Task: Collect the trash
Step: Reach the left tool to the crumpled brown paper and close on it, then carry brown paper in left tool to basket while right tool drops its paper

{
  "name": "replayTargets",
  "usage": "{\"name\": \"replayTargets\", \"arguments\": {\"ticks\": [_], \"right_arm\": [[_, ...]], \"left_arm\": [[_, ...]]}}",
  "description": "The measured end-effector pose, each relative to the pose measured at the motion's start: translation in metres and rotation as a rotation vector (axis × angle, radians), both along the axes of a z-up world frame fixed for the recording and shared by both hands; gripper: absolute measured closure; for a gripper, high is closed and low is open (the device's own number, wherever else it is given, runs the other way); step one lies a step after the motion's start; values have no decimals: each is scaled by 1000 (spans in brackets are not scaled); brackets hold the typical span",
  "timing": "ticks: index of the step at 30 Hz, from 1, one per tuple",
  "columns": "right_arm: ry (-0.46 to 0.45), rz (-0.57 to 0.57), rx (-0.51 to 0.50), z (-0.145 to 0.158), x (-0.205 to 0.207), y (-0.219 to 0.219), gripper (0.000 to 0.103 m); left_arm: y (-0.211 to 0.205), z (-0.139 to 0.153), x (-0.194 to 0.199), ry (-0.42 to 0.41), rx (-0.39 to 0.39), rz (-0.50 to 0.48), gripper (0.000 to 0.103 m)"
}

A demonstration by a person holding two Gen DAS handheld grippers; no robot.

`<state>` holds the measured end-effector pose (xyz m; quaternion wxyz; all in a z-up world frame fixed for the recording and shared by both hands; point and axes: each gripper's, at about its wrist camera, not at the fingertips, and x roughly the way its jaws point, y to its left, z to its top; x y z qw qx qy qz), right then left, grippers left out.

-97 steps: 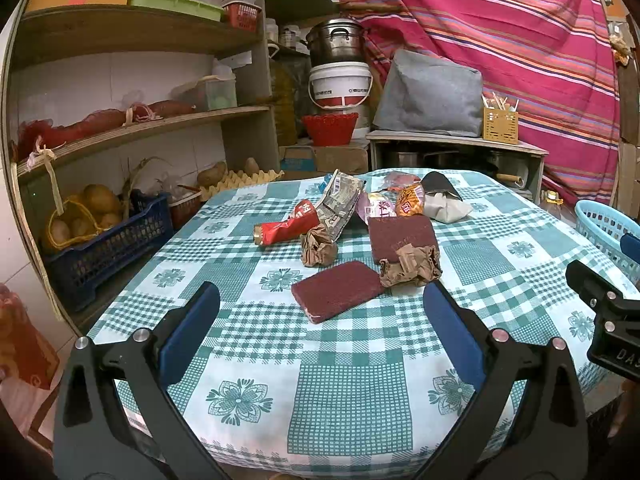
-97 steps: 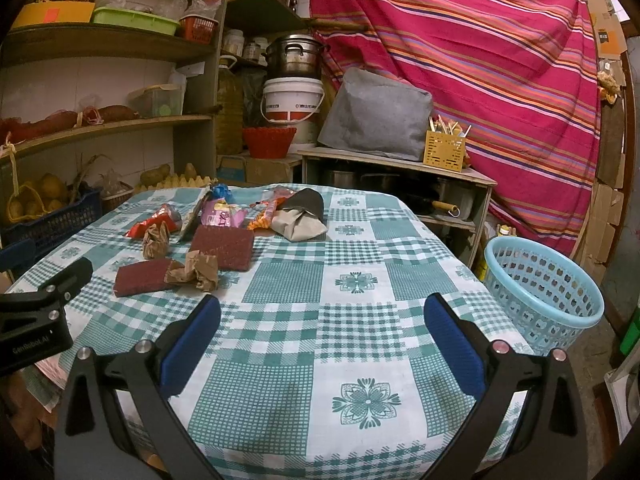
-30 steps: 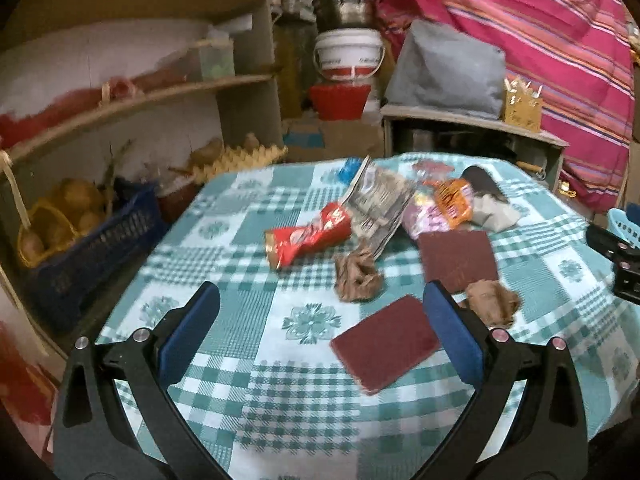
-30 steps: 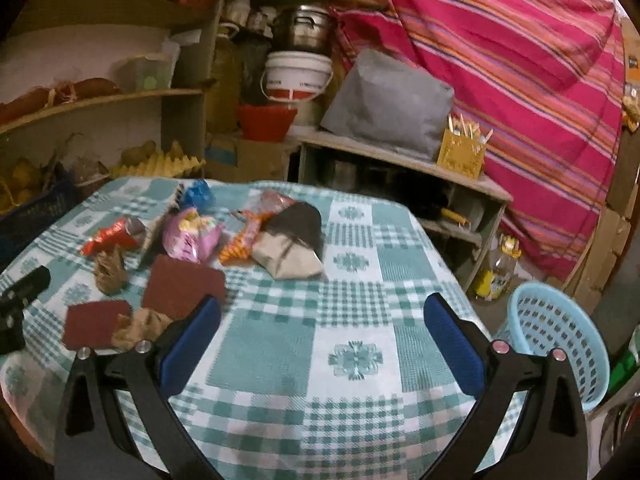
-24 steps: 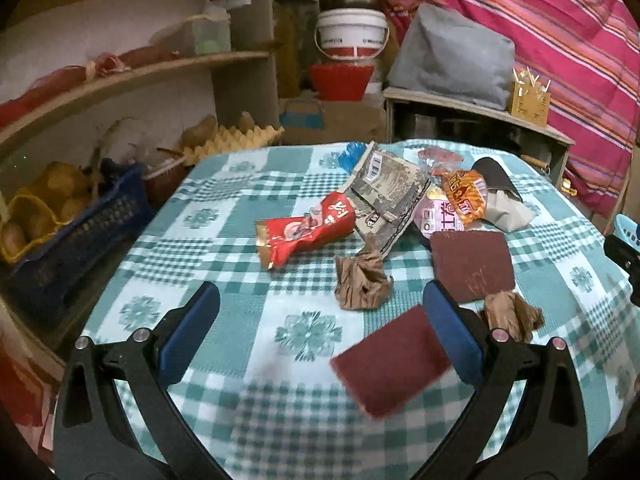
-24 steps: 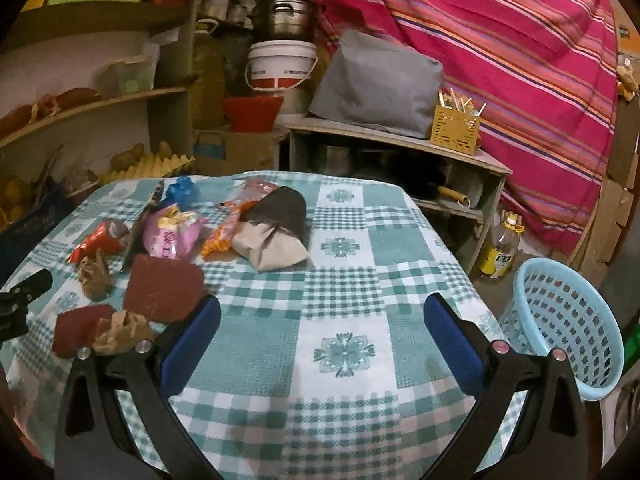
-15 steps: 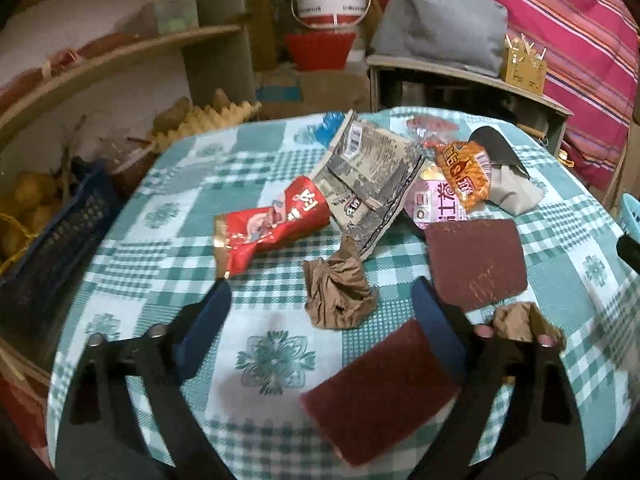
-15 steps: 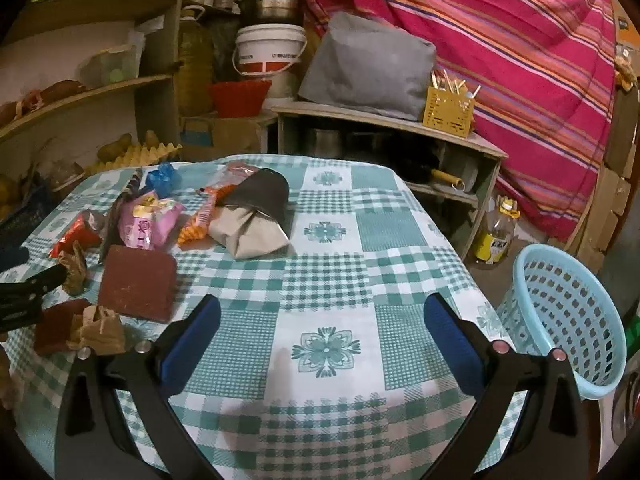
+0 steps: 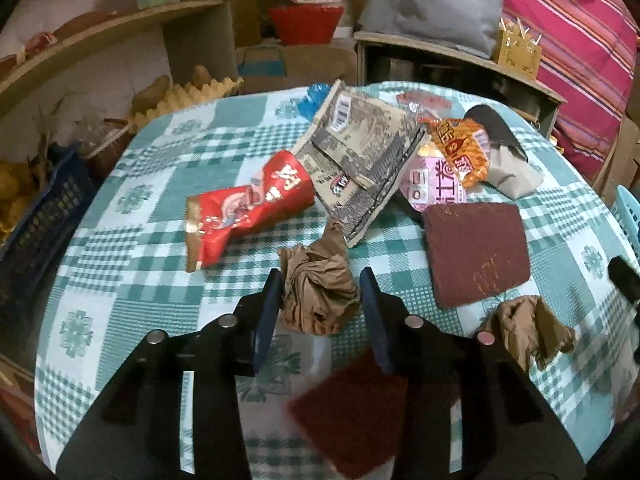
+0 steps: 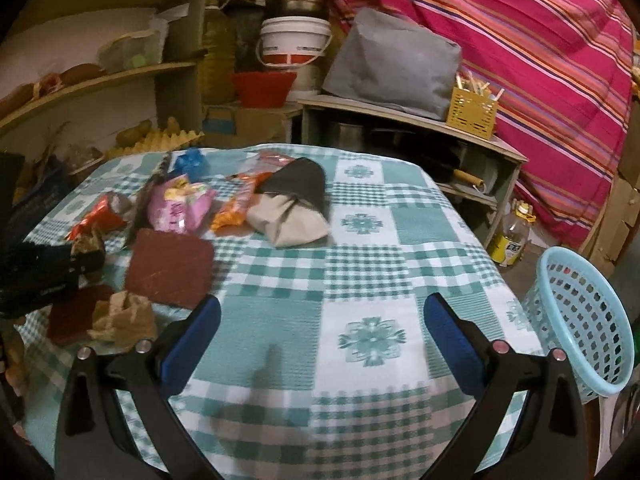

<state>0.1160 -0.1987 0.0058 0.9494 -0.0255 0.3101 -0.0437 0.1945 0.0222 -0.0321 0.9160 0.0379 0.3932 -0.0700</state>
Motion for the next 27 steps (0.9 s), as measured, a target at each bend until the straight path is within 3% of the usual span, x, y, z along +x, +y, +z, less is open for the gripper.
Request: {"name": "replayTargets", "arguments": {"ticks": [11,18,27], "right_arm": [[-11,105,-7,3,-16,56,4],[27,161,7,-6,-14,91,4],[97,138,28,-19,5,102,4]], "left_arm": [[47,20,-39,-61,-28,60,64],[80,23,-57,-74,-58,118,64],[103,17,-64,-67,-55,157,64]]}}
